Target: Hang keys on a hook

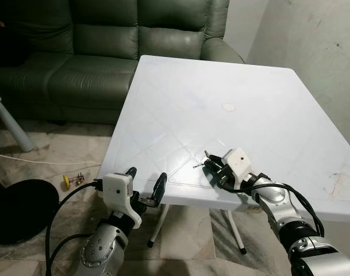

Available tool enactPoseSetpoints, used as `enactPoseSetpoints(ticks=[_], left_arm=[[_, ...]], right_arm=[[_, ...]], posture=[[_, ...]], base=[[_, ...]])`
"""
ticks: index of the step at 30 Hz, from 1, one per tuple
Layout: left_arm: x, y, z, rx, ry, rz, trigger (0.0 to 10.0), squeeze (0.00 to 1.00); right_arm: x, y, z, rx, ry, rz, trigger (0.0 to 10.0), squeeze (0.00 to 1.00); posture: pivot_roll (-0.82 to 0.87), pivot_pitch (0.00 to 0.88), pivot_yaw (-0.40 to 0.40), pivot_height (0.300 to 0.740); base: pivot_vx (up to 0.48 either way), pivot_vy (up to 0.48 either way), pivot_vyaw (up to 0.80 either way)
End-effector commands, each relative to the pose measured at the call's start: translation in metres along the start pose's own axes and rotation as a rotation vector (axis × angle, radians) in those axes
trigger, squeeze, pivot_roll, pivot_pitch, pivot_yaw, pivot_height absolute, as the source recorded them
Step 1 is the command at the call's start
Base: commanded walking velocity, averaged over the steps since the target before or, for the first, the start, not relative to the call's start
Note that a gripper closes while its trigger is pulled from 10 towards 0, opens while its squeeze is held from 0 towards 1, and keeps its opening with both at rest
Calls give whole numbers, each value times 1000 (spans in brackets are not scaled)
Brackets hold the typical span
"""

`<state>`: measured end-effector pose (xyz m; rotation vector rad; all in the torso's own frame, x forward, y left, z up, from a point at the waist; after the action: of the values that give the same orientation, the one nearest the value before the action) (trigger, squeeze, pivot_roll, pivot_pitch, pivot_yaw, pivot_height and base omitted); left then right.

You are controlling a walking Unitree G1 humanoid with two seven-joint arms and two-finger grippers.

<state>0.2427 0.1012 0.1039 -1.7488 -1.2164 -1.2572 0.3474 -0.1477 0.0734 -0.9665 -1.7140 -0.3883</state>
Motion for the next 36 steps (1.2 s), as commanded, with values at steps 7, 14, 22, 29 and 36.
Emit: enactPoseSetpoints(ticks=[7, 14, 22, 29, 36], left_arm=[[4, 2, -5, -14, 9, -9, 10000, 0], [4, 2, -4, -13, 10, -10, 10000, 0], [4, 2, -5, -16, 8, -11, 10000, 0], [4, 2, -5, -16, 7, -11, 10000, 0], [4, 1, -6, -20, 7, -11, 10000, 0]], right_arm=[[4, -1, -11, -35, -21, 1, 3843, 0], [3, 0, -12, -42, -29, 6, 2824, 0], [1, 0, -12, -40, -36, 30, 10000, 0], [-2, 0, -12, -52, -19, 57, 10000, 0], [-5, 1, -11, -50, -7, 80, 10000, 0]], posture=[[88, 55, -87, 732], [90, 53, -87, 732], [90, 52, -88, 732], [90, 53, -89, 732], [91, 49, -88, 732]], base=[[0, 0, 0], [0, 0, 0], [0, 0, 0], [0, 0, 0], [0, 0, 0]])
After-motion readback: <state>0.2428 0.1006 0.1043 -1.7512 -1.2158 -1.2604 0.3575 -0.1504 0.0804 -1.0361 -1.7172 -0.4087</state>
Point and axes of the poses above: a point about 5 cm out from each wrist's last joint towards the gripper, its own y axis pointing out of the wrist towards the gripper, its own x axis along the axis of the wrist's last joint, z = x × y, the point moved 2 cm from there along y, pointing out of the wrist towards the gripper, and after that the axes turned 6 degrees about -y, right-handed, at the moved point
